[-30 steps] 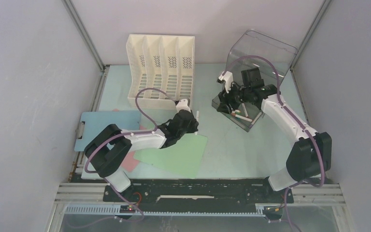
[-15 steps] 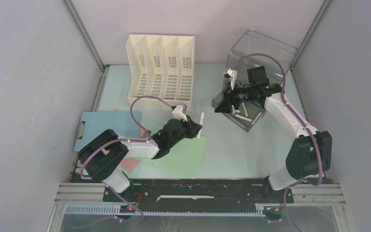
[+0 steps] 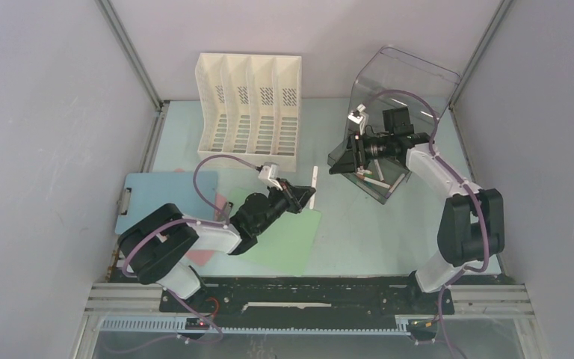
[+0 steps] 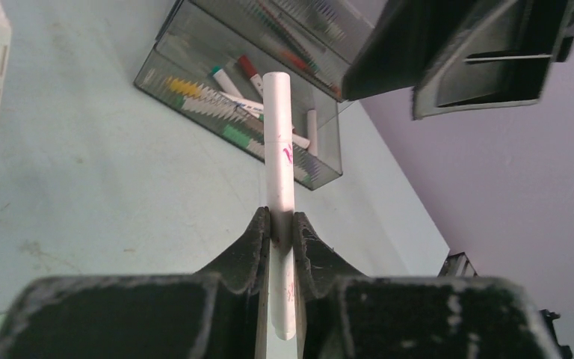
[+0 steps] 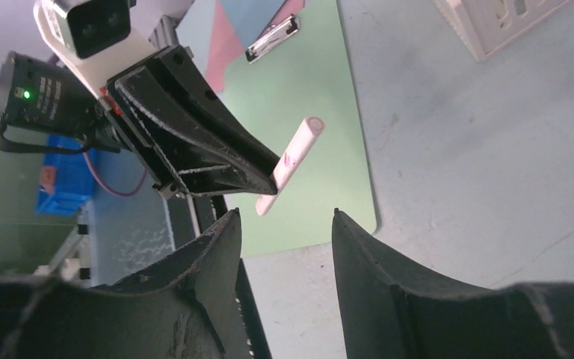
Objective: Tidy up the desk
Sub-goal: Pick up the stationery from the center of the board, then place the stationery in the drawer.
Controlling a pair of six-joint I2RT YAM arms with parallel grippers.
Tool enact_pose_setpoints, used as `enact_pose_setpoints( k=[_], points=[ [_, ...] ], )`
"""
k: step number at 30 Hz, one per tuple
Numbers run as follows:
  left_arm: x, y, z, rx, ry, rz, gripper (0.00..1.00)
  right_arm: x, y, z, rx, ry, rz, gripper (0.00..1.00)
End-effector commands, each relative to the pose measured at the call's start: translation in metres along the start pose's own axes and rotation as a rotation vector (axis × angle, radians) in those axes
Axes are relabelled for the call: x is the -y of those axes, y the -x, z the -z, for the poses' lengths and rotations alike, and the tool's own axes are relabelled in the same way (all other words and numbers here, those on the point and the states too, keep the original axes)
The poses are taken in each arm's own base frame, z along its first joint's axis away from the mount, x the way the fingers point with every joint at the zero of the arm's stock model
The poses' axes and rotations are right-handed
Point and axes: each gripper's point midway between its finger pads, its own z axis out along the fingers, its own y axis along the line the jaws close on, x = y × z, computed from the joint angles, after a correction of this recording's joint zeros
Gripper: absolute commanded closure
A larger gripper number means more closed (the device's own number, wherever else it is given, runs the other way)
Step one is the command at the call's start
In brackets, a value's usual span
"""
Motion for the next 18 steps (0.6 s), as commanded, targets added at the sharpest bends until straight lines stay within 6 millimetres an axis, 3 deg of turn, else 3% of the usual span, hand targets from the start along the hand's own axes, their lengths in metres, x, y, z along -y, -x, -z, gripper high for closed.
enact_pose_setpoints(
  k=[1,18],
  points=[
    [0.033,0.025,0.003,0.085,-0.107,0.018,1.0,-0.005,0.004,-0.006,0.013,0.067,-0.081,0.44],
    [0.055,0.028,0.004,0.09,-0.162,0.025,1.0,-0.023,-0.007,-0.03,-0.046,0.145,-0.103,0.44]
  ],
)
